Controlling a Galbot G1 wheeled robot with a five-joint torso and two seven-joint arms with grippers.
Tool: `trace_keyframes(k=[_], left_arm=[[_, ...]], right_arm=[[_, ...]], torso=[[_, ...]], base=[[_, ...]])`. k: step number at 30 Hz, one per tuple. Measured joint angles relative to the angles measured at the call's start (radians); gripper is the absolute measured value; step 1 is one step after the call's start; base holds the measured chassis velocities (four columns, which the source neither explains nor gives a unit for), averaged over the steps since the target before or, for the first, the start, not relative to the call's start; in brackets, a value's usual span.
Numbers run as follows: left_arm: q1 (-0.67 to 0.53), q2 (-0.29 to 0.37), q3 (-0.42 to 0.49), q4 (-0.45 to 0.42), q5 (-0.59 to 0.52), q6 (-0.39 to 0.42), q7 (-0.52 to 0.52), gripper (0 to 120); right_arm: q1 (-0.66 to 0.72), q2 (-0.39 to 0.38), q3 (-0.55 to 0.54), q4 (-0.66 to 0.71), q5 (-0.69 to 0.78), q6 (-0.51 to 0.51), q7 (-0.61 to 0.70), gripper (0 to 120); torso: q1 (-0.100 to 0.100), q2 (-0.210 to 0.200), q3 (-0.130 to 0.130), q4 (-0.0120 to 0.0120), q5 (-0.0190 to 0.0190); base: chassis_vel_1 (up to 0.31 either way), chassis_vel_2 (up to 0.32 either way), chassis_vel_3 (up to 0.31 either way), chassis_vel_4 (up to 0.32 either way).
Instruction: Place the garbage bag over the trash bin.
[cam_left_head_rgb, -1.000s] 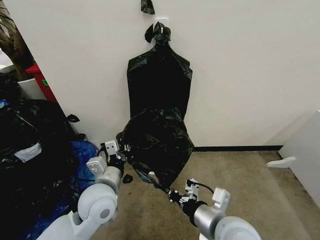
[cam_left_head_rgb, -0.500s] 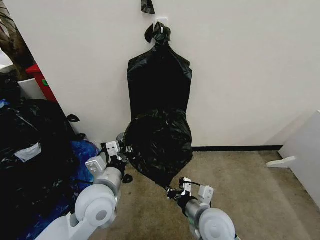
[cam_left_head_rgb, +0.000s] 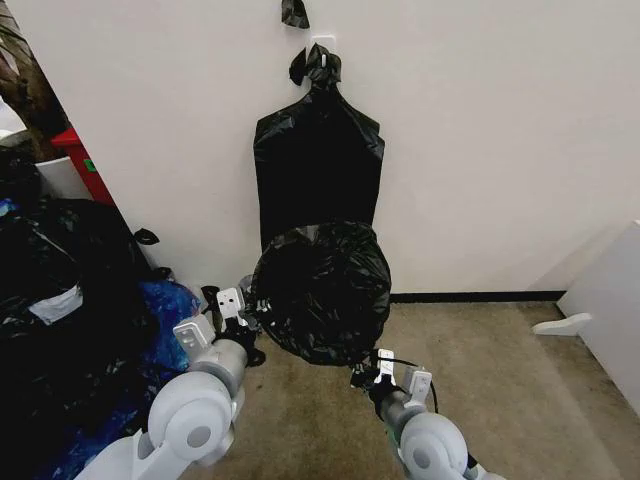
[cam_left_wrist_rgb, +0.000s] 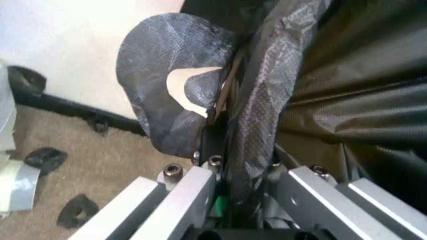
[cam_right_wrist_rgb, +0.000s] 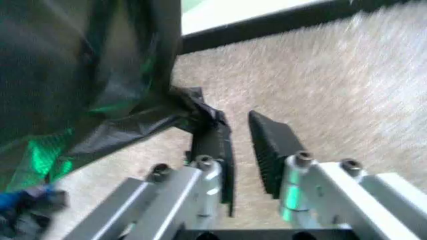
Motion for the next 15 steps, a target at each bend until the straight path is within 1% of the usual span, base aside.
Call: trace_keyframes(k=[1,2,3,7,8,9,13,14,15], left_arm=[[-0.001,-0.003,-0.003,0.009,-0.019,0.001,-0.006,0],[-0.001,-0.004,-0.004,0.012,-0.027,0.001,-0.009,0],[-0.001,-0.008,-0.008,0.028,-0.069,0.005,-0.014,0],[0.009,-0.010,-0.013,0.052,-0.154,0.018,-0.005,0],[0.009,-0.010,-0.013,0.052,-0.154,0.018,-0.005,0],[0.011,-0.011,-0.013,0.058,-0.159,0.019,-0.001,0],[0.025,-0.017,-0.025,0.073,-0.164,0.015,0.001,0],[0.025,-0.017,-0.025,0.073,-0.164,0.015,0.001,0],[0.027,-0.017,-0.027,0.073,-0.164,0.011,-0.001,0]], right_arm=[[-0.026,-0.009,0.007,0.011,-0.069,0.013,-0.028,18],[-0.035,-0.012,0.010,0.015,-0.092,0.018,-0.038,19],[-0.077,-0.019,0.025,0.027,-0.176,0.038,-0.082,26],[-0.182,-0.028,0.062,0.065,-0.308,0.089,-0.165,43],[-0.182,-0.028,0.062,0.065,-0.308,0.089,-0.165,43],[-0.205,-0.030,0.067,0.074,-0.330,0.101,-0.175,46],[-0.292,-0.046,0.088,0.094,-0.449,0.175,-0.225,65],[-0.292,-0.046,0.088,0.094,-0.449,0.175,-0.225,65],[-0.303,-0.051,0.092,0.097,-0.462,0.186,-0.234,68]], torso=[[0.000,0.000,0.000,0.0000,0.0000],[0.000,0.000,0.000,0.0000,0.0000],[0.000,0.000,0.000,0.0000,-0.0001],[0.000,0.000,0.000,-0.0002,-0.0002],[0.000,0.000,0.000,-0.0002,-0.0002],[0.000,0.000,0.000,-0.0003,0.0000],[0.000,0.000,0.000,-0.0002,0.0000],[0.000,0.000,0.000,-0.0002,0.0000],[0.000,0.000,0.000,0.0002,0.0000]], base=[[0.000,0.000,0.000,0.000],[0.000,0.000,0.000,0.000],[0.000,0.000,0.000,0.000],[0.000,0.000,0.000,0.000],[0.000,0.000,0.000,0.000],[0.000,0.000,0.000,0.000],[0.000,0.000,0.000,0.000],[0.000,0.000,0.000,0.000],[0.000,0.000,0.000,0.000]])
